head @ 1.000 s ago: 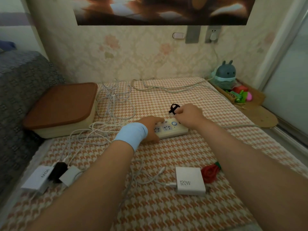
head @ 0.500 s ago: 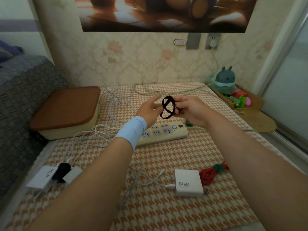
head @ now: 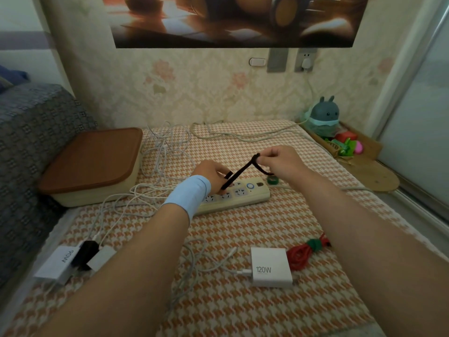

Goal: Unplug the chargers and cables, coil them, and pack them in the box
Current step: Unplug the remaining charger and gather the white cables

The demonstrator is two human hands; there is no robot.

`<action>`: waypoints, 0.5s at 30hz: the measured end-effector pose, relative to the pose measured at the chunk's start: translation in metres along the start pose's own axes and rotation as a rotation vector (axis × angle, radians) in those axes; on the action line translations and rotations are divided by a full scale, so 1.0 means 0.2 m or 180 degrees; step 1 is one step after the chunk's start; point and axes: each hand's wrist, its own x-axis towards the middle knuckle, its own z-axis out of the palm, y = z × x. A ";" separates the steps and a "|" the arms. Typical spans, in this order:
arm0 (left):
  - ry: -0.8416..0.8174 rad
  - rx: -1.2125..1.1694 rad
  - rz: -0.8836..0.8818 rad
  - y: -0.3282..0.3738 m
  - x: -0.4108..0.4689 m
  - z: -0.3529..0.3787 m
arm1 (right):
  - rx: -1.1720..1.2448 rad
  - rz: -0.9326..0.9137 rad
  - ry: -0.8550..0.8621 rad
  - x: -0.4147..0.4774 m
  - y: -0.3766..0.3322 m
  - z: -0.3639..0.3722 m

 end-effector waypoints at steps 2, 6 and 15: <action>0.0298 0.0177 0.0109 -0.02 0.02 -0.02 | -0.0303 -0.0086 0.0172 0.00 0.03 -0.01; 0.0926 0.0585 0.0185 -0.04 0.04 -0.06 | -0.1189 -0.0120 0.0435 0.02 0.11 -0.04; 0.0385 0.0594 0.0579 0.00 0.01 0.00 | -0.1317 -0.0396 -0.0272 -0.01 0.14 -0.01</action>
